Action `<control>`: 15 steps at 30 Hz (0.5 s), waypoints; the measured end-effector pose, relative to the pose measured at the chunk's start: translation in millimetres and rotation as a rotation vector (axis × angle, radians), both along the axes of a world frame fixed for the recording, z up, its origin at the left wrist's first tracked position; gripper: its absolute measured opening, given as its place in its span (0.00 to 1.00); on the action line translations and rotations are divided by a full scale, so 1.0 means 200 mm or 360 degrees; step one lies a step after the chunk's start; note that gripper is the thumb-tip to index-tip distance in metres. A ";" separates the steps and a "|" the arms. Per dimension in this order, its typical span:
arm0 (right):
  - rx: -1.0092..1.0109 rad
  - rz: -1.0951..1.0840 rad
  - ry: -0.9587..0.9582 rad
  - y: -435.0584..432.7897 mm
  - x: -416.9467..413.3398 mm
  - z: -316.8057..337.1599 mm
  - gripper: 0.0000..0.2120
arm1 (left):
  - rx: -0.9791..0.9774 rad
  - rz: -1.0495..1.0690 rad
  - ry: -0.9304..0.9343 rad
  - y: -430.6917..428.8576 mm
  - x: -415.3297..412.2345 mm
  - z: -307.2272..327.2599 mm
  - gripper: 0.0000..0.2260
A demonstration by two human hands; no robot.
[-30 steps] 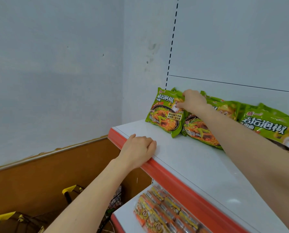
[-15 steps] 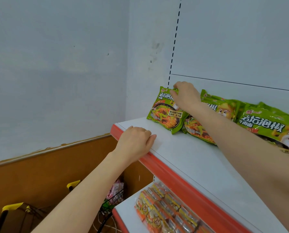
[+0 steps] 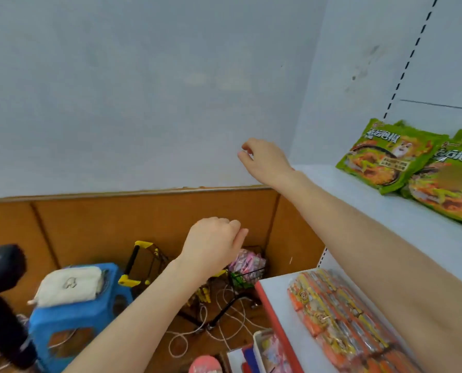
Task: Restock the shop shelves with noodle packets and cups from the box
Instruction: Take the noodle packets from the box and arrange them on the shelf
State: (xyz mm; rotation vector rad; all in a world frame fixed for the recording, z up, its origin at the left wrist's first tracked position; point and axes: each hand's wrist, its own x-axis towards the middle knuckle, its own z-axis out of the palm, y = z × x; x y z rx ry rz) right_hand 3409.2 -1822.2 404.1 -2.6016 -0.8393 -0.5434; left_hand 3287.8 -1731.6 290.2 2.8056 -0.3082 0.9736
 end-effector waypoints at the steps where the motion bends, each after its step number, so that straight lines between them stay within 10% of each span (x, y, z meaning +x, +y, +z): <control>1: -0.0005 0.0045 0.0040 0.06 -0.06 -0.06 0.15 | 0.0006 0.0063 0.0059 0.06 -0.06 -0.05 0.21; 15: -0.0297 0.0158 0.0657 0.31 -0.60 -1.26 0.14 | -0.0087 0.0403 0.1027 0.35 -0.79 -1.05 0.12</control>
